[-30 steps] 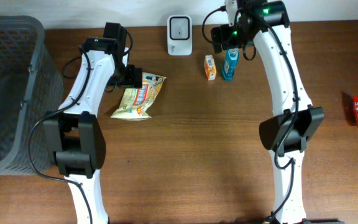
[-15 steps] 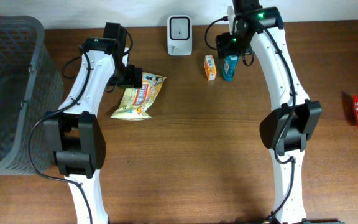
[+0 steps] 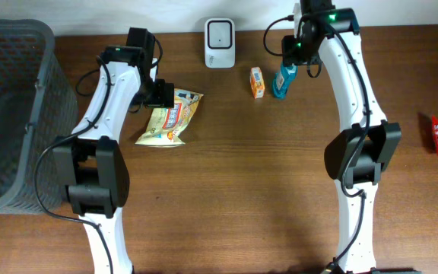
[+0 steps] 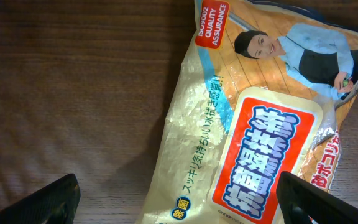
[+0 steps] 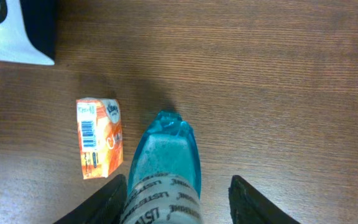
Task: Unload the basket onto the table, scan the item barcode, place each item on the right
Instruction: 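Move the right gripper over the blue mouthwash bottle and grasp it, then lift the blue bottle and hold it in front of the scanner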
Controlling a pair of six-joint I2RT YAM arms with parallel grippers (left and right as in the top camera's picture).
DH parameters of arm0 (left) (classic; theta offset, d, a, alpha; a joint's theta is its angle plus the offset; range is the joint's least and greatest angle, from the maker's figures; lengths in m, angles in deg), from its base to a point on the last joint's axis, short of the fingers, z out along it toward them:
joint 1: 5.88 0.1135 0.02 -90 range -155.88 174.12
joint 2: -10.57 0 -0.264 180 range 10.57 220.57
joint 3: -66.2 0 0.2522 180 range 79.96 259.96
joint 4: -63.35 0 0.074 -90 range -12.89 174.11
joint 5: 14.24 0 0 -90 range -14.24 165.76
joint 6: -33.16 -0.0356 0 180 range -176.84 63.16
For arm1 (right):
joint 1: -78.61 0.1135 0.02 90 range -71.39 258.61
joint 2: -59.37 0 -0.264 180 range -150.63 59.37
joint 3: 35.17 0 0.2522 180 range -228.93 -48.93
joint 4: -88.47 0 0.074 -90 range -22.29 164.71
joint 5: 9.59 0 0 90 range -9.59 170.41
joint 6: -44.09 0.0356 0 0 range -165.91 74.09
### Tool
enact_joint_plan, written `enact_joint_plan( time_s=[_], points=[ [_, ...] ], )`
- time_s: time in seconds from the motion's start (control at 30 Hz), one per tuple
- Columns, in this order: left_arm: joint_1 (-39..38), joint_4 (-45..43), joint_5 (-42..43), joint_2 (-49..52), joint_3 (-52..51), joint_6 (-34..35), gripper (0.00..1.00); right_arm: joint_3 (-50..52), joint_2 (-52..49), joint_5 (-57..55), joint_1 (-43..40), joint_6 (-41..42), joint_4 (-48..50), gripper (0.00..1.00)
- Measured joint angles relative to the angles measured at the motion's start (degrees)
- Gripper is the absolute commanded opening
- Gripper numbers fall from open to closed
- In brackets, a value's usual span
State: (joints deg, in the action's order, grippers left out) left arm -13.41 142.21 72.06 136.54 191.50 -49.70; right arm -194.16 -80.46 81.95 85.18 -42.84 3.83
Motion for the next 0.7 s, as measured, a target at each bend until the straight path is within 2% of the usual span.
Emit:
enact_joint_plan(
  time_s=[0.03, 0.13, 0.2, 0.43, 0.7],
  points=[
    [0.00, 0.00, 0.02, 0.00, 0.00, 0.00, 0.99, -0.31, 0.00, 0.28, -0.02, -0.22, -0.11, 0.41],
    [0.00, 0.00, 0.02, 0.00, 0.00, 0.00, 0.99, -0.50, 0.00, 0.94, -0.02, 0.00, -0.17, 0.40],
    [0.00, 0.00, 0.02, 0.00, 0.00, 0.00, 0.99, -0.50, 0.00, 1.14, 0.00, 0.11, -0.22, 0.34],
    [-0.02, 0.00, 0.02, 0.00, 0.00, 0.00, 0.99, -0.70, 0.00, 1.36, -0.02, 0.20, -0.42, 0.27],
    [-0.04, 0.00, 0.02, 0.00, 0.00, 0.00, 0.99, -0.70, 0.07, 1.75, -0.02, 0.17, -0.13, 0.24]
  ],
)
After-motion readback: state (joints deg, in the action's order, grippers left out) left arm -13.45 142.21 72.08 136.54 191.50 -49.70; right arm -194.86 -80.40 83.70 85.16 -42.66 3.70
